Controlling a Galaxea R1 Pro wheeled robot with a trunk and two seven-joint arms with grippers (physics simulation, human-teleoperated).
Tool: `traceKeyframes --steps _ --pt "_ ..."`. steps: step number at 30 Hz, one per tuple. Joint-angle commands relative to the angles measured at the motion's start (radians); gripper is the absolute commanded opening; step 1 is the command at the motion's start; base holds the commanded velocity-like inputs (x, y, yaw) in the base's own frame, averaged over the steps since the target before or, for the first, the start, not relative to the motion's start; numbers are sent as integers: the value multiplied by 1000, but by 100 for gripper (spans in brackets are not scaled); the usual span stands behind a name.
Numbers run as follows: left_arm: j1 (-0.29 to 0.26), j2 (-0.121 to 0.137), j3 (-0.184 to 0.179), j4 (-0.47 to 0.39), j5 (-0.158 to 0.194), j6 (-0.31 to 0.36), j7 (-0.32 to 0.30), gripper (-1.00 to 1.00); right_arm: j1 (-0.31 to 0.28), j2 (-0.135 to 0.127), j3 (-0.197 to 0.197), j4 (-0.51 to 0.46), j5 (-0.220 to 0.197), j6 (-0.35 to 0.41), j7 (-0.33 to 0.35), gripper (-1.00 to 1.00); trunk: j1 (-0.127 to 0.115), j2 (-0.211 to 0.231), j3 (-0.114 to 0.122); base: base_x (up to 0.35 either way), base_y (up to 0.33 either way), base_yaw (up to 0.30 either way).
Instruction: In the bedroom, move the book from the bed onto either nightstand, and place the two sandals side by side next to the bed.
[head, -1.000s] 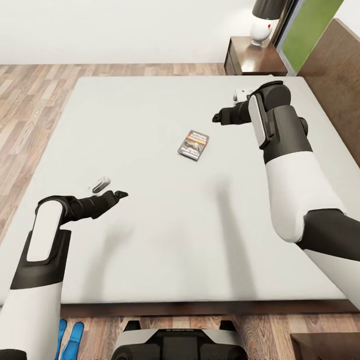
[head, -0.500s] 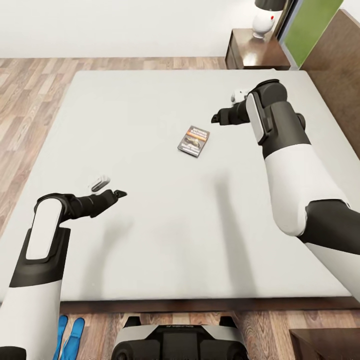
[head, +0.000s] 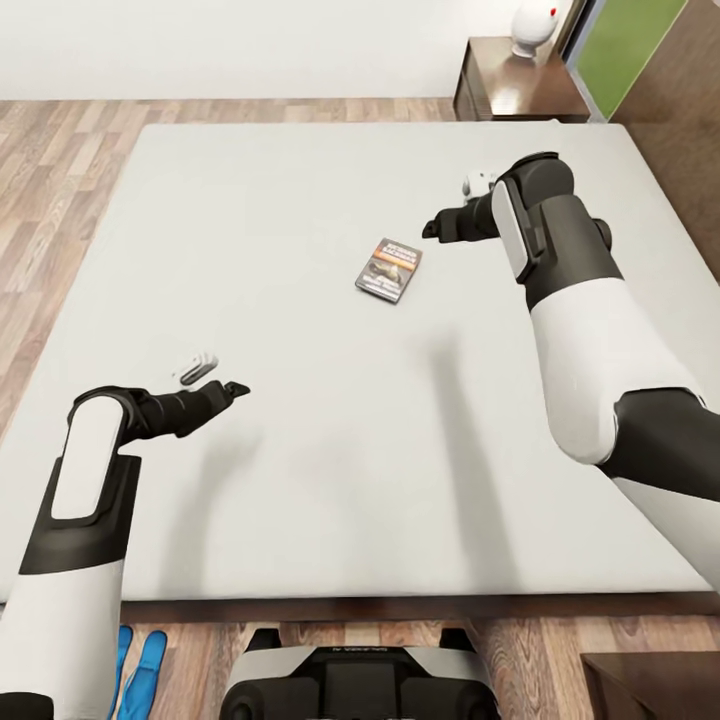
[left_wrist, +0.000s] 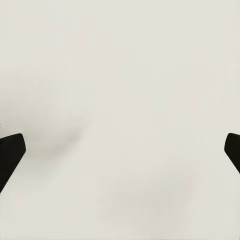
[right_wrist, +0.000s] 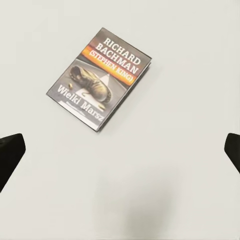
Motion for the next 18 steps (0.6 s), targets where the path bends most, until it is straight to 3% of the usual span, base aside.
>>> traceKeyframes --steps 1,9,18 --pt "-1 0 1 -1 10 3 10 100 -1 0 0 -1 11 4 9 100 4 -8 -5 0 0 0" --pt "-20 4 20 16 19 3 14 100 -37 1 0 42 11 -20 7 100 35 -64 -43 0 0 0" --pt "-88 6 40 71 24 4 15 100 -60 1 0 57 11 -24 7 100 69 -127 -85 0 0 0"
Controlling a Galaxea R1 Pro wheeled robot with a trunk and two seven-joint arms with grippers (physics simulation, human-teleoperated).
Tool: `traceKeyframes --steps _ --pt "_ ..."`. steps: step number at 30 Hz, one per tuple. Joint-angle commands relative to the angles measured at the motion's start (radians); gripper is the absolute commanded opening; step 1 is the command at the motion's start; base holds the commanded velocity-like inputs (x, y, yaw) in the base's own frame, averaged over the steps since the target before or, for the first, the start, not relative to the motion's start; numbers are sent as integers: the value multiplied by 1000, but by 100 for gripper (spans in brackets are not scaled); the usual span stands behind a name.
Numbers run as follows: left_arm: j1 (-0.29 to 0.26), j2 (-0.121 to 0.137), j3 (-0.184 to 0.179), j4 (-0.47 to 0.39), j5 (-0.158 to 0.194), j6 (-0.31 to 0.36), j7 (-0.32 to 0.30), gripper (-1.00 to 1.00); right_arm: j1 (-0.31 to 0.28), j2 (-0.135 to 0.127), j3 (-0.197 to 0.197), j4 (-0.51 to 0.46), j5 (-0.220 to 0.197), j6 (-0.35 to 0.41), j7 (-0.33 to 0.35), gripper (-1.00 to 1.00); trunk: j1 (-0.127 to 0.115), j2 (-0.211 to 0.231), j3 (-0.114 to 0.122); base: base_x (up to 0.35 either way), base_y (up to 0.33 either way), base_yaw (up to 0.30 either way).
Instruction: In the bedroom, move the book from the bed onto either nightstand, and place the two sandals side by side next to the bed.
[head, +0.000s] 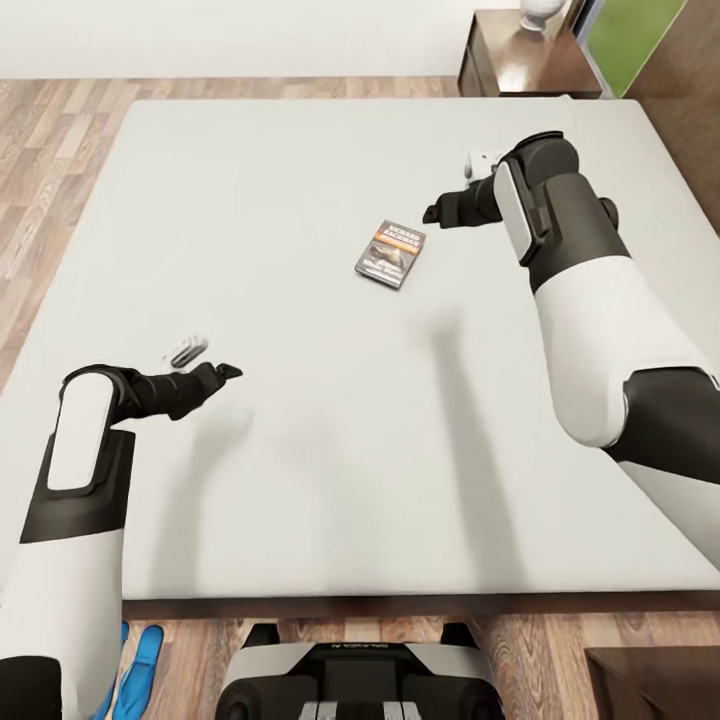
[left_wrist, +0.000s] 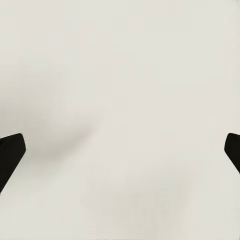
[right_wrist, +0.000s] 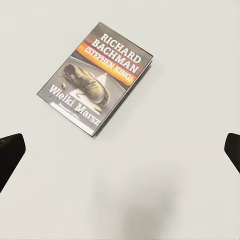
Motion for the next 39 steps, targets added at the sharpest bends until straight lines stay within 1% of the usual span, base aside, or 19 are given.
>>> traceKeyframes --steps 1,3,6,9,10,11,12,13,14,16,23,29,30,31,32,33,36,37,39 --pt "-9 1 1 7 10 3 10 100 -3 0 1 0 10 4 8 100 4 -8 -5 0 0 0" --pt "-18 3 2 13 11 3 10 100 -6 0 1 0 10 4 8 100 12 -22 -15 0 0 0" --pt "-39 18 3 23 13 4 9 100 -18 -1 1 2 11 3 8 100 12 -22 -19 0 0 0" --pt "-49 35 3 12 37 4 8 100 -37 -1 1 16 10 3 8 100 12 -22 -24 0 0 0" --pt "-49 35 3 12 37 4 8 100 -37 -1 1 16 10 3 8 100 12 -22 -26 0 0 0" --pt "-53 44 3 -6 68 4 9 100 -53 -1 1 35 10 3 8 100 12 -22 -27 0 0 0" --pt "-55 47 4 -14 83 4 9 100 -64 -1 0 48 9 3 7 100 12 -22 -29 0 0 0" --pt "-55 47 4 -14 83 4 9 100 -64 -1 0 48 9 3 7 100 12 -22 -30 0 0 0" --pt "-57 51 4 -27 107 3 11 100 -86 0 0 78 8 0 7 100 12 -22 -32 0 0 0" --pt "-59 53 4 -37 123 3 21 100 -105 0 0 111 8 -9 6 100 12 -22 -35 0 0 0" --pt "-82 47 5 -50 151 2 102 100 -149 2 -2 184 7 -63 -9 100 12 -22 -46 0 0 0" --pt "-138 39 1 -40 161 1 124 100 -171 2 -2 200 1 -79 -28 100 12 -22 -55 0 0 0" --pt "-138 39 1 -40 161 1 124 100 -171 2 -2 200 1 -79 -28 100 12 -22 -56 0 0 0" --pt "-165 32 -2 -24 175 1 129 100 -175 2 -2 202 0 -81 -31 100 12 -22 -58 0 0 0" --pt "-165 32 -2 -24 175 1 129 100 -175 2 -2 202 0 -81 -31 100 12 -22 -60 0 0 0" --pt "-188 21 -1 -1 197 1 133 100 -178 2 -2 203 -1 -83 -33 100 12 -22 -61 0 0 0" --pt "-212 9 1 30 231 1 137 100 -180 2 -2 204 -2 -85 -34 100 12 -22 -66 0 0 0" --pt "-212 9 1 30 231 1 137 100 -180 2 -2 204 -2 -85 -34 100 12 -22 -67 0 0 0" --pt "-224 4 1 39 245 1 141 100 -180 2 -2 205 -2 -87 -35 100 12 -22 -70 0 0 0"
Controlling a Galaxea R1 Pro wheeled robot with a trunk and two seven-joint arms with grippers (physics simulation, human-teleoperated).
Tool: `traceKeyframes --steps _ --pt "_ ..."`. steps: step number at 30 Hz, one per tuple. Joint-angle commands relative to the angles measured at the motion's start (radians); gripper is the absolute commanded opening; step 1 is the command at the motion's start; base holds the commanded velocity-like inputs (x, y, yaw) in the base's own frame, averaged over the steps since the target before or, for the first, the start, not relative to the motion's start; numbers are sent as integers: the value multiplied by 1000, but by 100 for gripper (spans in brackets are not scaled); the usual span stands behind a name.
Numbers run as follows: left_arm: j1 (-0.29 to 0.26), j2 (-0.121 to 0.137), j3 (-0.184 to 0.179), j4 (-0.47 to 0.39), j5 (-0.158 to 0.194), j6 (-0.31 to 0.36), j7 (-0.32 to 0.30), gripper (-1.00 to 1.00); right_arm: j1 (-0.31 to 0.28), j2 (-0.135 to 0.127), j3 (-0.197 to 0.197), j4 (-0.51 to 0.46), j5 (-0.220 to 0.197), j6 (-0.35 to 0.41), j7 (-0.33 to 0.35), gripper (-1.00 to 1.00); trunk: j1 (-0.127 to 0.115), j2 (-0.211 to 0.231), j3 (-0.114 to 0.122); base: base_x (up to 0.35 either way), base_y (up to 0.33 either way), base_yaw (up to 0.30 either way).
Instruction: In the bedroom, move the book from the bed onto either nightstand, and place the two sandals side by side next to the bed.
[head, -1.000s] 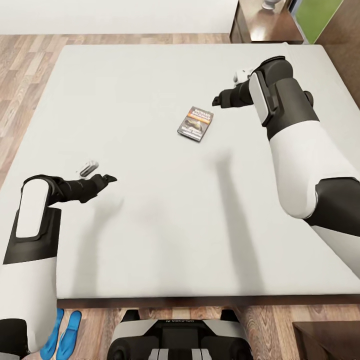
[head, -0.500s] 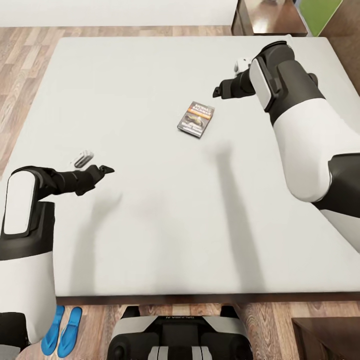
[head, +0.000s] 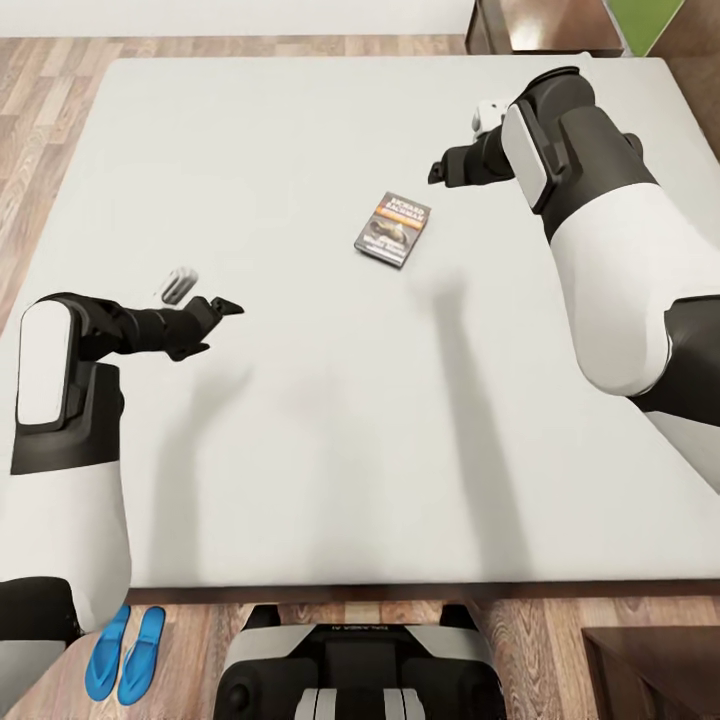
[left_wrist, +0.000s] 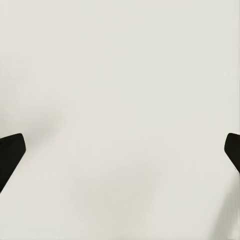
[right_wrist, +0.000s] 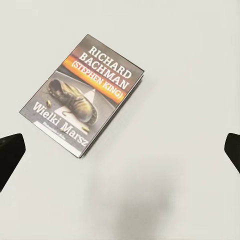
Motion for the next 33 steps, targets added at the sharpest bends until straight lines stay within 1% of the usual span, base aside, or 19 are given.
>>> traceKeyframes --steps 1,3,6,7,9,10,11,14,15,18,20,23,24,25,28,31,33 --pt "-6 -1 0 1 15 5 14 100 0 0 2 -1 11 3 9 100 0 0 -2 0 0 0" --pt "-15 -3 -5 -9 25 5 21 100 0 0 2 -1 10 -3 8 100 0 0 -5 0 0 0" --pt "-15 1 -27 -63 69 4 30 100 0 0 1 0 10 -34 9 100 0 0 -10 0 0 0" --pt "-15 1 -27 -63 69 4 30 100 0 0 1 0 10 -34 9 100 0 0 -11 0 0 0" --pt "-11 3 -43 -81 101 2 40 100 -1 0 1 6 10 -51 9 100 0 0 -14 0 0 0" --pt "-11 3 -43 -81 101 2 40 100 -1 0 1 6 10 -51 9 100 0 0 -16 0 0 0" --pt "-4 2 -57 -91 123 -6 61 100 -3 2 1 16 9 -63 10 100 0 0 -18 0 0 0" --pt "1 1 -85 -100 145 -37 93 100 -5 20 1 24 7 -81 14 100 0 0 -22 0 0 0" --pt "1 1 -85 -100 145 -37 93 100 -5 20 1 24 7 -81 14 100 0 0 -24 0 0 0" --pt "3 -2 -112 -105 160 -56 110 100 -12 34 1 27 6 -103 17 100 0 0 -28 0 0 0" --pt "3 -3 -119 -107 163 -62 113 100 -18 37 1 29 6 -110 17 100 0 0 -31 0 0 0" --pt "3 -4 -130 -108 168 -72 118 100 -34 41 1 33 6 -121 18 100 11 -21 -46 0 0 0" --pt "-1 -3 -137 -109 172 -79 121 100 -48 44 0 35 6 -127 18 100 15 -28 -50 0 0 0" --pt "-1 -3 -137 -109 172 -79 121 100 -48 44 0 35 6 -127 18 100 19 -35 -55 0 0 0" --pt "-22 3 -147 -110 190 -84 125 100 -60 48 0 36 5 -133 18 100 31 -56 -69 0 0 0" --pt "-68 17 -154 -98 229 -86 126 100 -66 50 1 33 5 -136 18 100 42 -77 -83 0 0 0" --pt "-102 27 -156 -64 253 -87 127 100 -70 51 1 31 5 -137 19 100 50 -91 -92 0 0 0"
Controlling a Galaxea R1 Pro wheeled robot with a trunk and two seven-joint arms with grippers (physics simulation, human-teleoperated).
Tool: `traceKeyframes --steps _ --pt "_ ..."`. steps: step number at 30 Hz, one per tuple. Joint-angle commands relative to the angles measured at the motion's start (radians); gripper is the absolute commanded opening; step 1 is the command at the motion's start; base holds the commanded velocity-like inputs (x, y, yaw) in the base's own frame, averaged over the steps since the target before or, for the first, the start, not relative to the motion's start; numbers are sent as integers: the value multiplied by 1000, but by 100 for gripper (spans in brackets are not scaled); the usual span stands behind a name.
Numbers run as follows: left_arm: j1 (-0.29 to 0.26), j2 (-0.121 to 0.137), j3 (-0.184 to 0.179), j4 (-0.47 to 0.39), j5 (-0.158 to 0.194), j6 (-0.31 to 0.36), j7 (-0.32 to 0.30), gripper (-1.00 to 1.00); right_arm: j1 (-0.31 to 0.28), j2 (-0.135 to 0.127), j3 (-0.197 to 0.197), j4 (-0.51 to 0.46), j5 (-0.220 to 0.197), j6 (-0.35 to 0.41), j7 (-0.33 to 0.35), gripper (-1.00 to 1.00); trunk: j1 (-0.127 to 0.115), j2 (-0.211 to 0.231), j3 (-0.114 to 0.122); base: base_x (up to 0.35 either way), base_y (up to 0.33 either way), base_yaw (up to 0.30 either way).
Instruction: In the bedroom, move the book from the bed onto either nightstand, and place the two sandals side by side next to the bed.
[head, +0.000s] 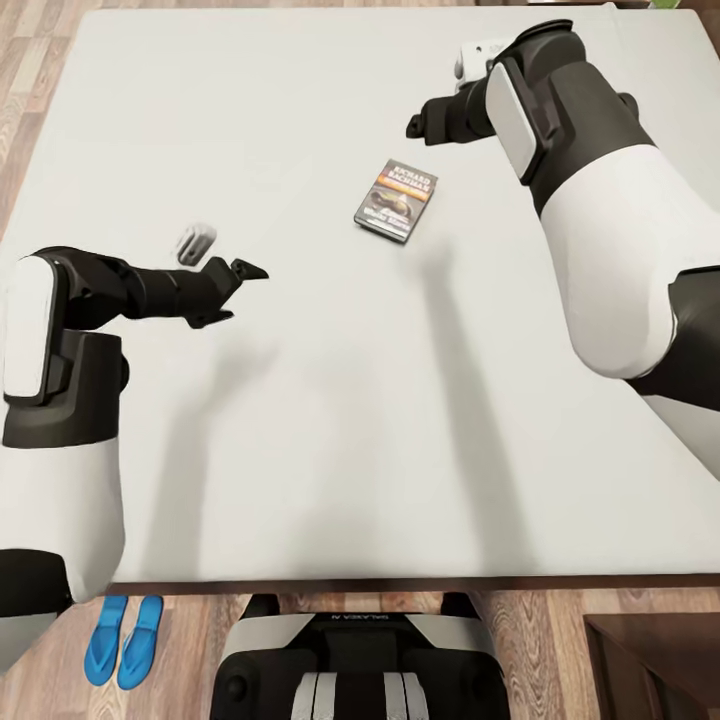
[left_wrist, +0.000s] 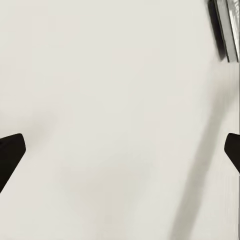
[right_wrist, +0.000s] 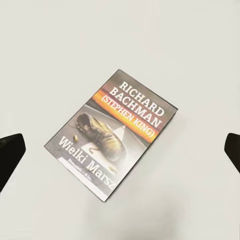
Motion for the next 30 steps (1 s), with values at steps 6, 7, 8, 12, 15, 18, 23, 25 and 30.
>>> traceKeyframes --steps 6,7,8,12,15,18,23,25,30 --pt "-110 27 -5 121 45 3 11 100 -15 2 2 -2 12 4 8 100 23 -43 -29 0 0 0" --pt "-127 29 -7 143 47 3 11 100 -17 1 2 -2 12 4 8 100 27 -50 -33 0 0 0" --pt "-142 31 -9 162 48 4 11 100 -20 1 2 -2 12 4 8 100 31 -57 -38 0 0 0" --pt "-179 32 -28 216 53 2 11 100 -26 1 2 -2 12 3 8 100 46 -85 -57 0 0 0" --pt "-193 34 -38 236 54 2 11 100 -29 1 2 -2 12 3 8 100 54 -99 -68 0 0 0" --pt "-198 36 -41 240 53 1 11 100 -30 1 2 0 13 3 8 100 54 -99 -72 0 0 0" --pt "-204 39 -44 216 44 1 12 100 -32 1 2 3 13 3 8 100 54 -99 -80 0 0 0" --pt "-206 41 -42 206 42 1 13 100 -34 2 2 3 13 3 8 100 54 -99 -83 0 0 0" --pt "-204 49 -38 200 42 7 6 100 -44 1 2 4 13 3 8 100 54 -99 -91 0 0 0"
